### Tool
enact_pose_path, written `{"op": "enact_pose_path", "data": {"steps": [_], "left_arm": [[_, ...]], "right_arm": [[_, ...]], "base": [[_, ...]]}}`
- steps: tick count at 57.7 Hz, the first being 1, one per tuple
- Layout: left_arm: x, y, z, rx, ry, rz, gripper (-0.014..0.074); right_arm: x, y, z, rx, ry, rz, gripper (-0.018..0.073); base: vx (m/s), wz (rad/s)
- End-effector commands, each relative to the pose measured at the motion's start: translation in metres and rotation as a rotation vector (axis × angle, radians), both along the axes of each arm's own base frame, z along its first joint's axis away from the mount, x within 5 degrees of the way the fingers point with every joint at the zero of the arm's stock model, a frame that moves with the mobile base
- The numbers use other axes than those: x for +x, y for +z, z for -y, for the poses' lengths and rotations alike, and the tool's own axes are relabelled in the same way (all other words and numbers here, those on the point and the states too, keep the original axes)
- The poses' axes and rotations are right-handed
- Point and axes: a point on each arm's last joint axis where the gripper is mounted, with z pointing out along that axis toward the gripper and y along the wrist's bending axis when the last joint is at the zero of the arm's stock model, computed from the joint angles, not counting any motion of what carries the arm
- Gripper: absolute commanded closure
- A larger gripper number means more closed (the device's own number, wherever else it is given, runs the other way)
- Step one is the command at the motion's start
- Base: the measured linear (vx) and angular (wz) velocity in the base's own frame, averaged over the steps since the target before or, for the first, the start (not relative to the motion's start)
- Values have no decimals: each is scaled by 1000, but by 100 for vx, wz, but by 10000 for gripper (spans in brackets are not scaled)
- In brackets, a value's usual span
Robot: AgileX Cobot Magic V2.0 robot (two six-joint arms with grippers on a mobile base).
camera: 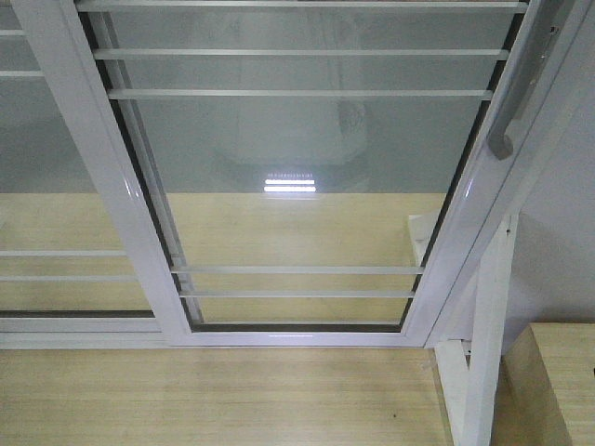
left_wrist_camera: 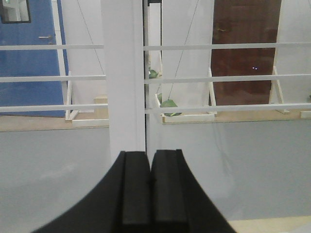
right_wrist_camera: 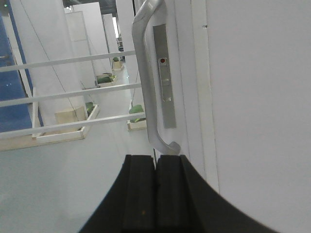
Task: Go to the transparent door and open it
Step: 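Reach the right gripper toward the door's silver vertical handle, then close the right gripper around the silver handle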
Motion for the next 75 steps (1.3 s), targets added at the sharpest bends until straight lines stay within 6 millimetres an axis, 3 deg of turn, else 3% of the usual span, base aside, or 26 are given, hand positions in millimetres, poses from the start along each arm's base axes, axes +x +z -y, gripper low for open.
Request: {"op": "enact_pose_path", "data": {"steps": [1,7,18,28,35,41,51,62,69,75], "left_arm": [[-2,22,0,-15,-2,145,603],[-8,51,0,-16,-1,228,603],[-13,112,-1,-11,3,263,603],[5,171,0,-11,3,264,603],[29,199,2,-10,3,246,603],[56,203,3,-6,3,179,598],[95,186,6,2,2,47,565],[106,176,6,7,3,-35,460],[112,164,6,14,5,-140,333],[115,156,6,18,7,-210,230]], "right_arm": [[-2,20,0,-19,-8,137,564],[-9,52,-1,-94,-12,199,564],[-25,134,-1,-211,-47,244,564],[-10,195,1,-206,-50,247,564],[14,219,2,-209,-45,248,560],[44,225,4,-208,-35,218,544],[93,204,8,-186,-18,57,464],[111,189,10,-179,-14,-57,286],[119,182,11,-175,-12,-106,156],[126,176,11,-142,-8,-143,107]], "base": [[0,0],[0,0],[0,0],[0,0],[0,0],[0,0],[0,0],[0,0],[0,0],[0,0]]}}
